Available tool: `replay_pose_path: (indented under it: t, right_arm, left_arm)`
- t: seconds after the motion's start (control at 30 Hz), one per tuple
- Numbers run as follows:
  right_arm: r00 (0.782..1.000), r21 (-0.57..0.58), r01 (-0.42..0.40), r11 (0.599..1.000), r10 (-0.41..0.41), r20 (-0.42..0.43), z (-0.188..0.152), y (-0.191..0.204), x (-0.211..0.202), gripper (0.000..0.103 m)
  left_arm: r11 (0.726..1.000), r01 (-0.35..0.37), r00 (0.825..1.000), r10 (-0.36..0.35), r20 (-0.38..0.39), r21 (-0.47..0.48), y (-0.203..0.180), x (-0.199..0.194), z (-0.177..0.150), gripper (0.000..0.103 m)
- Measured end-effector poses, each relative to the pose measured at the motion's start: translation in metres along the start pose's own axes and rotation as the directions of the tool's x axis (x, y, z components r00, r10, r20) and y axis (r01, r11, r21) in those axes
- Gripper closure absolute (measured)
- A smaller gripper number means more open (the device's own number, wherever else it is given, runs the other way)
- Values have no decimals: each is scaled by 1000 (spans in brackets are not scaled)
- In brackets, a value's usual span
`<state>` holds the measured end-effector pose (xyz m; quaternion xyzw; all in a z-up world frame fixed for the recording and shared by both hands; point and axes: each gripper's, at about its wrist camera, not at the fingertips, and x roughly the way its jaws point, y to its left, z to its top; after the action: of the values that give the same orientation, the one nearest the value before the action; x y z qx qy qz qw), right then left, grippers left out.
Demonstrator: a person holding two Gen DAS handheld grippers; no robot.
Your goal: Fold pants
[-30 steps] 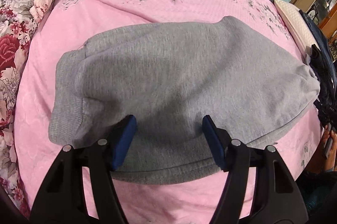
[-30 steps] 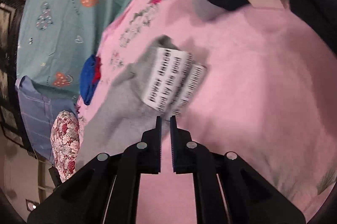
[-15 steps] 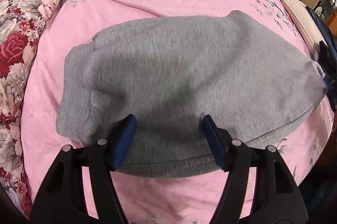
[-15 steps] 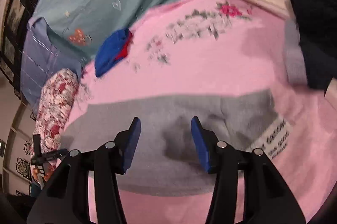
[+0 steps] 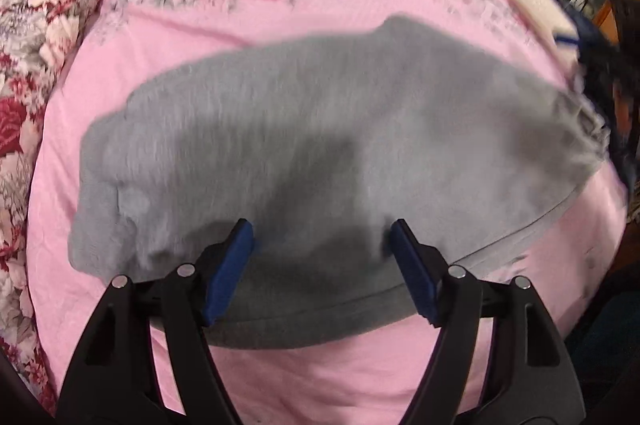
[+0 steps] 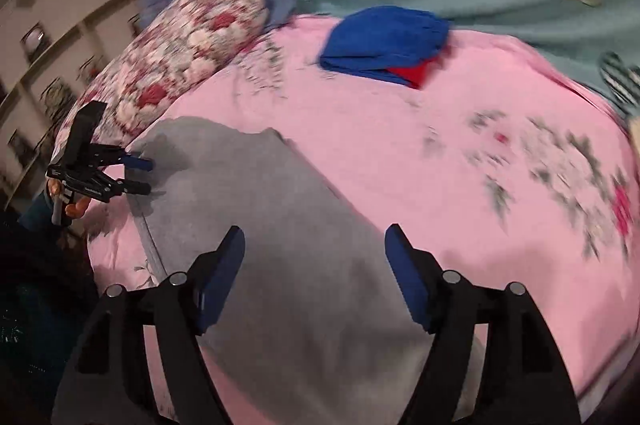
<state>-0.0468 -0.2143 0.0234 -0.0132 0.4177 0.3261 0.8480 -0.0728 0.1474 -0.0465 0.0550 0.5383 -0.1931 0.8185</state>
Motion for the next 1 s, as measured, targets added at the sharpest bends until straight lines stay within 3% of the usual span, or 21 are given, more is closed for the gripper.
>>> replay_pose_path:
  t: [0.07,0.17,0.3,0.33,0.43,0.47,0.57,0.6,0.67,0.77,0.83,0.9,1.0]
  right_arm:
    - [994,-57,-90,994,86,-70,34,3,53,30]
    - [961,-31,-213,977,204,-185,66,6,129,30]
    - [861,45,-400,915,392,-325,78,15,185,30]
    - [848,37,-429,902,417,-327,77,16,183,30]
    - [772,45,-548,835,526,-357,77,19,177,30]
    - [758,38,-568,822,540,-366,78,21,178,30]
    - [765,86,-562,822,557,-323,86,18,192,30]
    - [773,118,-559,821,567,-282,89,16,197,30]
    - [809,153,-535,831,556,-188,99,10,198,31]
    - [821,244,-512,824,553,-144,104,-4,201,36]
    - [850,201,-468,861,500,-166,101,-1,197,39]
    - [903,164,-368,915,394,-173,101,-3,185,39]
    - [925,186,-334,924,359,-126,95,-9,152,38]
  left_arm:
    - [1000,13,1000,-13,28,-2,2,-5,-8,28]
    - [999,29,999,-28,37,-22,9,-16,-14,30]
    - [999,9,996,-4,84,-51,22,-36,-8,28]
    - [998,8,995,-2,103,-60,27,-41,-5,27]
    - [995,10,991,4,136,-102,40,-44,7,26]
    - [994,19,990,-4,140,-112,42,-41,12,26]
    - [992,-9,993,23,115,-123,45,-27,21,26]
    - [992,-20,994,33,104,-122,47,-22,22,26]
    - [992,-49,993,61,100,-114,47,-18,21,26]
    - [994,-65,994,73,85,-91,49,-17,15,26]
    - [994,-54,994,63,93,-96,52,-22,13,26]
    - [992,-35,991,50,127,-117,57,-35,12,26]
    - [989,-19,982,46,182,-147,65,-47,13,25]
